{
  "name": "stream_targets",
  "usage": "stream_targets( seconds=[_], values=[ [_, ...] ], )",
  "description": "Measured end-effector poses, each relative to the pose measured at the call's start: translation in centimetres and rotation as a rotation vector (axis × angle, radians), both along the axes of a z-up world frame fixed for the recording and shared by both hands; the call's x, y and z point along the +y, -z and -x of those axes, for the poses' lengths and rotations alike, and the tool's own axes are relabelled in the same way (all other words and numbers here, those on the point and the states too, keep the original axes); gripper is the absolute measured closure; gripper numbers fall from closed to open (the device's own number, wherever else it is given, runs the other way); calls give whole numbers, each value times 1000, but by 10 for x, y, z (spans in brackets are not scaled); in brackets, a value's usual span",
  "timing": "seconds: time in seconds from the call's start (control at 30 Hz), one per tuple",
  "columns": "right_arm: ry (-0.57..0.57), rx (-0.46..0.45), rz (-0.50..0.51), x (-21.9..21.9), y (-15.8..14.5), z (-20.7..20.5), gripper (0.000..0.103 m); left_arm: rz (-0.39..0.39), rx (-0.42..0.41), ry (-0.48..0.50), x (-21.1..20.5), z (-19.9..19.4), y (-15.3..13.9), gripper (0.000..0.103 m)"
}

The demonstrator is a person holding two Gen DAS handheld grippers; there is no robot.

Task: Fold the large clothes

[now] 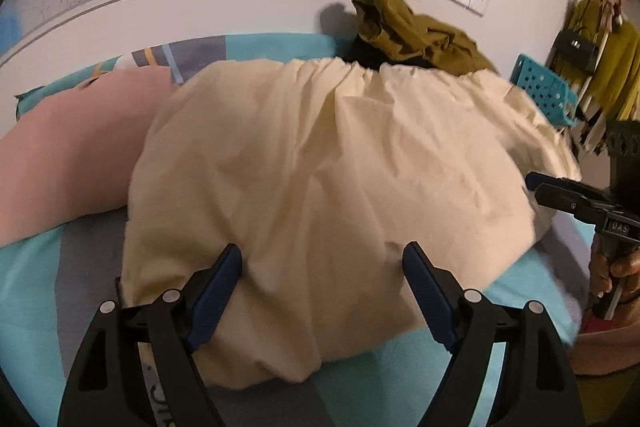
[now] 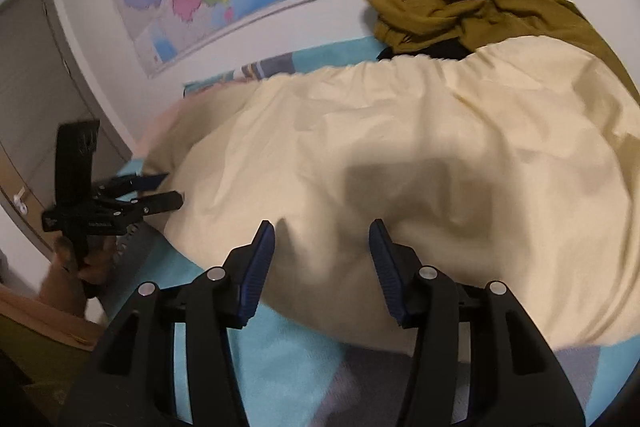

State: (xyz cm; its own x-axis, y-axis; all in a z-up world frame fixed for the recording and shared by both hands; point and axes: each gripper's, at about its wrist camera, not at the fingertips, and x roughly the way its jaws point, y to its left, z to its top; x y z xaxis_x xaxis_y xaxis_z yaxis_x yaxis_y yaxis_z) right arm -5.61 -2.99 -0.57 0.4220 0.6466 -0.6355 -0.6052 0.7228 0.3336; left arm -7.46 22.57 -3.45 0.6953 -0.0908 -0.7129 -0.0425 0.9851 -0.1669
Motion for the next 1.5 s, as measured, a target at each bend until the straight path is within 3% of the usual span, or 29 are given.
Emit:
stream_targets(
  seconds=[0.07,0.17,0.33,0.43,0.47,0.53,0.57,0.7,0.8,0.87,0.97,1.0,1.07,1.2,1.3,1.37,1.5],
  values=[
    [48,-36,16,-19,-8,4,50,2,-24,-12,3,12,-8,22],
    [209,-62,31,-72,-17,8,50,-11,-64,-14,3,30,-15,18],
    [477,-60,109,-139,-8,4,50,14,-30,-40,11,30,-7,18],
    [486,-11,112,-153,10,-7,54,-10,-9,-56,7,22,-1,18],
    [473,-23,138,-150,13,-11,57,-24,8,-63,6,19,2,18],
    [452,-23,131,-151,18,-15,82,-51,22,-76,4,15,5,18],
    [434,0,103,-155,19,-19,99,-58,32,-85,4,13,6,18],
    [518,-73,-12,-192,-8,-13,101,-44,56,-106,10,10,11,18],
    [539,-91,34,-186,-4,-18,101,-50,63,-110,10,7,13,18],
    [541,-42,101,-180,13,-26,100,-59,69,-111,9,6,14,18],
    [575,-17,30,-191,13,-24,96,-56,69,-110,10,8,13,18],
    [596,-33,10,-194,6,-18,87,-49,65,-110,12,9,12,18],
    [590,-116,6,-186,-13,-3,86,-26,52,-105,15,13,7,19],
    [389,-217,-9,-137,-36,14,61,-9,-3,-94,20,29,-6,20],
    [282,-184,45,-103,-24,9,61,-31,-53,-103,26,50,-17,25],
    [249,-138,42,-94,-12,3,59,-44,-55,-127,33,62,-19,40],
    [206,-59,67,-80,10,-6,57,-57,49,-152,42,60,-1,43]
  ],
)
